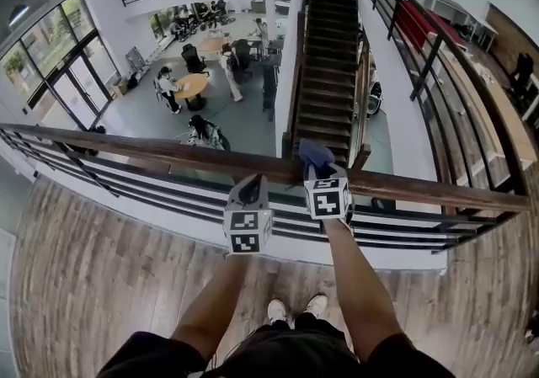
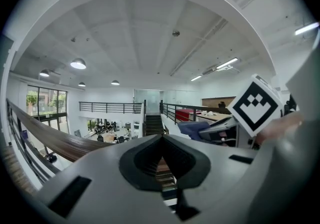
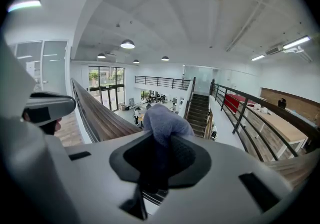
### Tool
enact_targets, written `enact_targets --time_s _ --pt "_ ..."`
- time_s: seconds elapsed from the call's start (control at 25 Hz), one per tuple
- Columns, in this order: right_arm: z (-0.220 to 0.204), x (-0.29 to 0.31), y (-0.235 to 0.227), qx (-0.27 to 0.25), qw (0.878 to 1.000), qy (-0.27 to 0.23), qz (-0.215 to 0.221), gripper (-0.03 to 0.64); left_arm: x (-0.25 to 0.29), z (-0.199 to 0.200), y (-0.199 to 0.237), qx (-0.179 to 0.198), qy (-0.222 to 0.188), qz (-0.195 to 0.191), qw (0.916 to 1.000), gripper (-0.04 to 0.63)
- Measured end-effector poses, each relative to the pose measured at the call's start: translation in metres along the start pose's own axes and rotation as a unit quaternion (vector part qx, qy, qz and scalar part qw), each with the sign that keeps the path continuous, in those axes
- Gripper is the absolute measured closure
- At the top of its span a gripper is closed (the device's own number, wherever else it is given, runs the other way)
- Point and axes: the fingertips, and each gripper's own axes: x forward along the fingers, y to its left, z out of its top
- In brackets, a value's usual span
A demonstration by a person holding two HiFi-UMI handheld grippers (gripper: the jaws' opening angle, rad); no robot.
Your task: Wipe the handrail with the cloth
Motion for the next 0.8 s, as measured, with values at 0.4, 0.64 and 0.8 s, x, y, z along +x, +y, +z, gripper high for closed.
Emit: enact_targets --time_s 0.4,0.64,0.8 --pt "-0.037 -0.045 -0.11 0.015 0.999 0.01 -0.035 0.54 0.022 0.004 -0.117 0.013 0.022 -0.056 0.9981 0.594" --pt "-0.056 -0.077 -0.184 0.0 0.999 0.01 -0.046 0.54 0.047 0.025 -0.2 0.024 0.017 -0.059 0.9978 0.594" --pt "-0.078 -0.098 -0.226 0.007 0.999 0.015 -0.045 0.54 0.046 0.029 -0.254 0.018 0.019 -0.069 0.9973 0.594"
